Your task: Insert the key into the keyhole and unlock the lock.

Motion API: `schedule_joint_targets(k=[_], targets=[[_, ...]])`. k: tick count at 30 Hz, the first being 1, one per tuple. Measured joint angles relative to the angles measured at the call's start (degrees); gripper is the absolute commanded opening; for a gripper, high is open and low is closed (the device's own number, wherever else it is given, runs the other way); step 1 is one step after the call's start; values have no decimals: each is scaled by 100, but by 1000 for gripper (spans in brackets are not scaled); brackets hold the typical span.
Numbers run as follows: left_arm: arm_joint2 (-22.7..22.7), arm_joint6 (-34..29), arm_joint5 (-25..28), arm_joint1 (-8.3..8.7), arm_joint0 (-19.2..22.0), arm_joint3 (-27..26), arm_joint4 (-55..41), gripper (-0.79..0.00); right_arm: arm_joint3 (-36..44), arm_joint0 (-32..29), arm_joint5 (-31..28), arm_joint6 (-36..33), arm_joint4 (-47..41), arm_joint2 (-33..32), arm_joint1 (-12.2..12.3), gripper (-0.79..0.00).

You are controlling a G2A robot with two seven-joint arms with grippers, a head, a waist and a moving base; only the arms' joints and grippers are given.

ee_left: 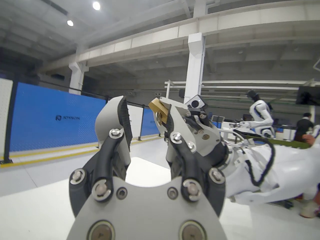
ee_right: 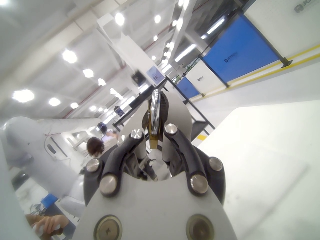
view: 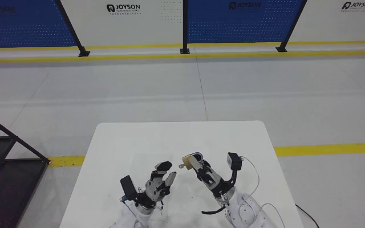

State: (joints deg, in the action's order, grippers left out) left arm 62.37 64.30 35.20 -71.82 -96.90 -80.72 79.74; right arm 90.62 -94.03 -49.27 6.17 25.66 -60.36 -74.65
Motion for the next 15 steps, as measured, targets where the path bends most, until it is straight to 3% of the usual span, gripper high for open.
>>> schedule_joint_targets(k=[4,6,14,15], targets=[[216,-1075,788,106,-226,-310,-545,-428,-6,10,41,-25,64,31,-1,-785],[292,-1464,942,136,-290,-460,-768,-434,-11,20,64,-28,99,48,-4,-785],[352,-2230,814,178,-420,-902,-1101,-542,-31,37,98,-19,155,92,-7,-785],[346,-2259,793,179,-418,-916,-1108,-594,-32,37,100,-18,162,96,-7,-785]])
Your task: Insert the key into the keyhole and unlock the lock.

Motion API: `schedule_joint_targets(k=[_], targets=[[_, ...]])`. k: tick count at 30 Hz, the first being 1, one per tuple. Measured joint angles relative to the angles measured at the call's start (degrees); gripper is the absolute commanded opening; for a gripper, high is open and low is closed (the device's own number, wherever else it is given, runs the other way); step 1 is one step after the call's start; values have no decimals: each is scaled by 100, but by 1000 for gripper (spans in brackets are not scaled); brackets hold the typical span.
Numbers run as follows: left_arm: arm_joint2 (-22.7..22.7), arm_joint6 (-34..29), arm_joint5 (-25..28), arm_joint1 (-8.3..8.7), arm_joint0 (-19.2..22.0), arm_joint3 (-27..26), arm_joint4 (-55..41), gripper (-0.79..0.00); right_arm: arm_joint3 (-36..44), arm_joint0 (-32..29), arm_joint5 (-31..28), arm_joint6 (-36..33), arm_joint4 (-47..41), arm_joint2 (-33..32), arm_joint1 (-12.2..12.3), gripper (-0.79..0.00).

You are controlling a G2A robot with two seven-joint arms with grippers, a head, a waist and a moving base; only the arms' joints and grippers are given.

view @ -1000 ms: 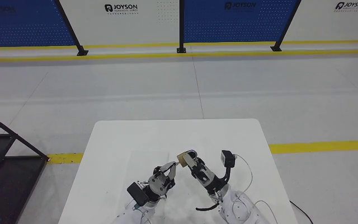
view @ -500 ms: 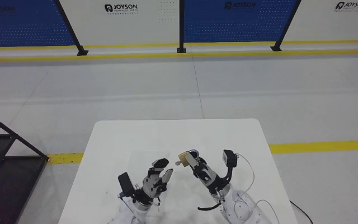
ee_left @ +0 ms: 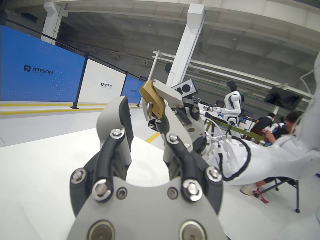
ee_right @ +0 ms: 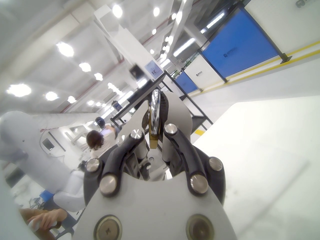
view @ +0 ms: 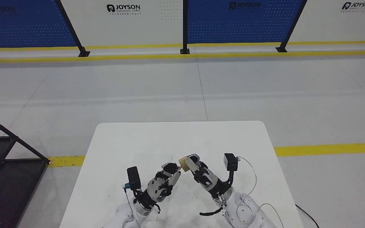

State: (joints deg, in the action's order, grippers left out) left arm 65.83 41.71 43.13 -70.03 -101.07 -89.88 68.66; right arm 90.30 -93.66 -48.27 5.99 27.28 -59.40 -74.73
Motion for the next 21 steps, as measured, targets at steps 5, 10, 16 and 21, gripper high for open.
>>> schedule_joint_targets(k=[5,10,16,21], targets=[[-48,-79,-84,3,25,-8,-1,-650,-2,0,-11,21,27,7,2,-785],[-75,-77,-137,10,38,20,42,-671,-1,-11,-22,75,19,3,3,-785],[-96,-13,-194,24,39,21,127,-785,-3,-22,-25,88,27,6,7,-785],[-117,176,-496,27,26,-5,386,-785,6,-20,9,86,64,16,9,-785]])
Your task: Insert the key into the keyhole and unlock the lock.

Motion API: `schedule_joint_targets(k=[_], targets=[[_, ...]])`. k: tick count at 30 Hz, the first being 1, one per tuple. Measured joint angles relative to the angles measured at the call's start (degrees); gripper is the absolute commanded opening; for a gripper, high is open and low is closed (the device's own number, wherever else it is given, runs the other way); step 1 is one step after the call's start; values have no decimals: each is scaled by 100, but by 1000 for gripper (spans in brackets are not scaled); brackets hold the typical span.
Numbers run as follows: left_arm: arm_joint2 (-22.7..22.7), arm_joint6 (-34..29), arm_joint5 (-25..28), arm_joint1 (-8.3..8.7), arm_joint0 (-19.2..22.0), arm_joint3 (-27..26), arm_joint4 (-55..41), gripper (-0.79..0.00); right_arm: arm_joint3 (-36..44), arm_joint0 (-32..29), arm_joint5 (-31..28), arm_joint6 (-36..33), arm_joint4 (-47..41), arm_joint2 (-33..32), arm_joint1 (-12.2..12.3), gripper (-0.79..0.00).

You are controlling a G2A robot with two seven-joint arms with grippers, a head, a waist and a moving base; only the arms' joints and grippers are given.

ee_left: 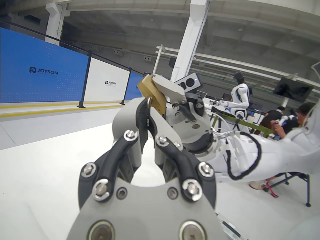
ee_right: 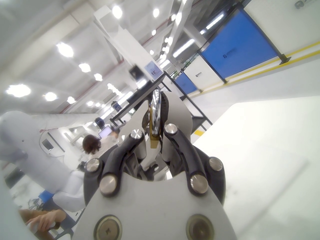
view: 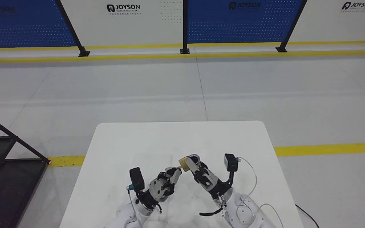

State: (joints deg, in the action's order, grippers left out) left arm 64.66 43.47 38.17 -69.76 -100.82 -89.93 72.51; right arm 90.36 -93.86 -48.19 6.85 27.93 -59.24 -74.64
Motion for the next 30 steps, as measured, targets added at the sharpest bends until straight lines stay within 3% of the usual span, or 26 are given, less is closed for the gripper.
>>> schedule_joint_targets(k=[20,30], targets=[[-262,1646,-1909,-30,229,444,1585,-785,98,-89,126,-87,48,-44,37,-785],[-338,1924,-2496,-44,335,626,1805,-785,136,-125,120,-271,68,-32,68,-785]])
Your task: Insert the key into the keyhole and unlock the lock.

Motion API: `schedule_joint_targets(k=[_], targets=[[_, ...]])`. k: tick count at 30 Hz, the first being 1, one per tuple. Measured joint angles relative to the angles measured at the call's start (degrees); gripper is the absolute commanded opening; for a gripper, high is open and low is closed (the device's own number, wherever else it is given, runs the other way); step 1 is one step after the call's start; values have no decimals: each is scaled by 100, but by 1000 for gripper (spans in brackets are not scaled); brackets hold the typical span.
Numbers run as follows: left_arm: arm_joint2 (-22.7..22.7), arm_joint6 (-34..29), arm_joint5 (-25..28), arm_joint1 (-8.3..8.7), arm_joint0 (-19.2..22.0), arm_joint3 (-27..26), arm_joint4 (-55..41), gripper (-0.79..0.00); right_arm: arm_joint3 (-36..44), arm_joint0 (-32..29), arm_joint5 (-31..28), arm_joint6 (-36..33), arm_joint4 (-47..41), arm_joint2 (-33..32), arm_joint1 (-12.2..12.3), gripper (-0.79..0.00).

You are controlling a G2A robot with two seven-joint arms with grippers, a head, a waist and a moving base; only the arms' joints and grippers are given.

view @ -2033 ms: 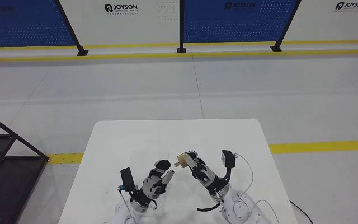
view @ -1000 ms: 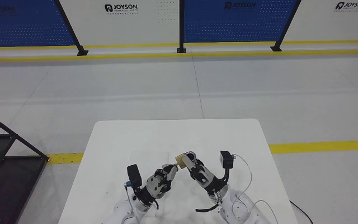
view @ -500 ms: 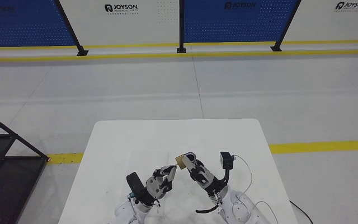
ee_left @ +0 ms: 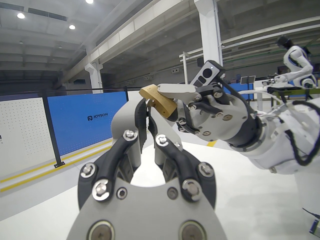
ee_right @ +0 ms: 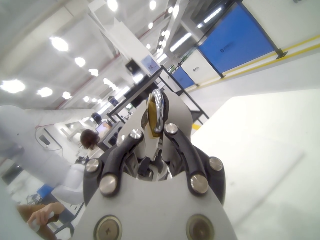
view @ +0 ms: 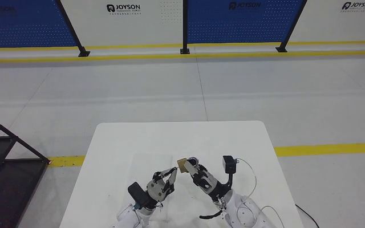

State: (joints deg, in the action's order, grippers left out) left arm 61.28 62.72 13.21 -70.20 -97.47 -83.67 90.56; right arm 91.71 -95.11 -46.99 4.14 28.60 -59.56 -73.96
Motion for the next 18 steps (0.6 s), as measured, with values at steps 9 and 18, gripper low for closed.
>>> schedule_joint_targets(k=[9,18], targets=[[-58,61,-128,4,46,31,55,-785,40,-28,-8,-135,94,-22,36,-785],[-54,124,-339,18,83,47,179,-785,48,-34,-8,-117,168,-11,54,-785]])
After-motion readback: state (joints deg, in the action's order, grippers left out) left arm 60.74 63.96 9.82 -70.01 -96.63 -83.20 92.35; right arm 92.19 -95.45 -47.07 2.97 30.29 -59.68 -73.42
